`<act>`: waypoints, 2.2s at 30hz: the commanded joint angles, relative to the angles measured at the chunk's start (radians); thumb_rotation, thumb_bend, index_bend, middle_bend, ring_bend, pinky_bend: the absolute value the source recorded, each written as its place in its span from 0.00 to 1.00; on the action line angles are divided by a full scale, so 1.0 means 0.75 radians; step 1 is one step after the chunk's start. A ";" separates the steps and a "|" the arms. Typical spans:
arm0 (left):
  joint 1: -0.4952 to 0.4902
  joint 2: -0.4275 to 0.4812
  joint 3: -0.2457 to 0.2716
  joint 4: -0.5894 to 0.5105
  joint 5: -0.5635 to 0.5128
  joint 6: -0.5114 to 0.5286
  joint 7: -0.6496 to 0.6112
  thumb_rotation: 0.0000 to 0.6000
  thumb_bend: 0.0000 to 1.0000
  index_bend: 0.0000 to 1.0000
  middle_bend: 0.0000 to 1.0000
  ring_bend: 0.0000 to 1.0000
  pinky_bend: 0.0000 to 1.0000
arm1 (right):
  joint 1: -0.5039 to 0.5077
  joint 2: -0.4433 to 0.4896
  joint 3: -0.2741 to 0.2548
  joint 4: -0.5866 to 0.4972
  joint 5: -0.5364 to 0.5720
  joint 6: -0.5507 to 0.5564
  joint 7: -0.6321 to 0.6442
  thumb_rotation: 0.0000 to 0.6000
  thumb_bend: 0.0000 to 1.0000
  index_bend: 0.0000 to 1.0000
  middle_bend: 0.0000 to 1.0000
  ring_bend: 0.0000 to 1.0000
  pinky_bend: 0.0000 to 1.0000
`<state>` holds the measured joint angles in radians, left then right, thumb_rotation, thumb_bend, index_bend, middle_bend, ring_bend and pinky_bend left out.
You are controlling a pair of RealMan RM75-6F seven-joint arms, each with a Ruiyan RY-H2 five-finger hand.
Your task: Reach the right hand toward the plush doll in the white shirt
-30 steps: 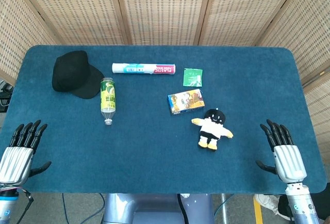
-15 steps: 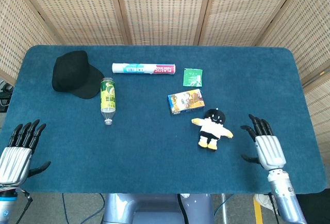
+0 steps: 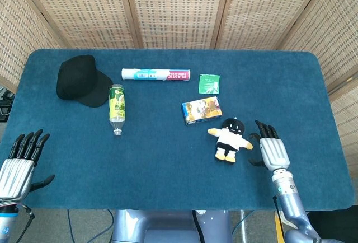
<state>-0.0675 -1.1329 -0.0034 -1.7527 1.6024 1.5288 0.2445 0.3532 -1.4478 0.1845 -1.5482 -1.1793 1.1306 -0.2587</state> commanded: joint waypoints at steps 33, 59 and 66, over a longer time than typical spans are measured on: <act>-0.005 -0.017 -0.008 0.012 -0.019 -0.008 0.017 1.00 0.09 0.00 0.00 0.00 0.00 | 0.072 -0.117 0.005 0.227 0.079 -0.084 0.095 1.00 0.38 0.47 0.06 0.00 0.01; -0.008 -0.021 -0.009 0.016 -0.024 -0.012 0.017 1.00 0.09 0.00 0.00 0.00 0.00 | 0.079 -0.168 0.016 0.295 0.058 -0.048 0.154 1.00 0.46 0.57 0.17 0.00 0.05; -0.009 -0.021 -0.012 0.026 -0.032 -0.015 0.001 1.00 0.09 0.00 0.00 0.00 0.00 | 0.081 -0.154 0.023 0.256 0.068 -0.038 0.130 1.00 0.47 0.60 0.19 0.00 0.05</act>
<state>-0.0745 -1.1485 -0.0123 -1.7331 1.5785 1.5180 0.2455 0.4137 -1.5642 0.2010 -1.3549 -1.1292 1.1015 -0.1601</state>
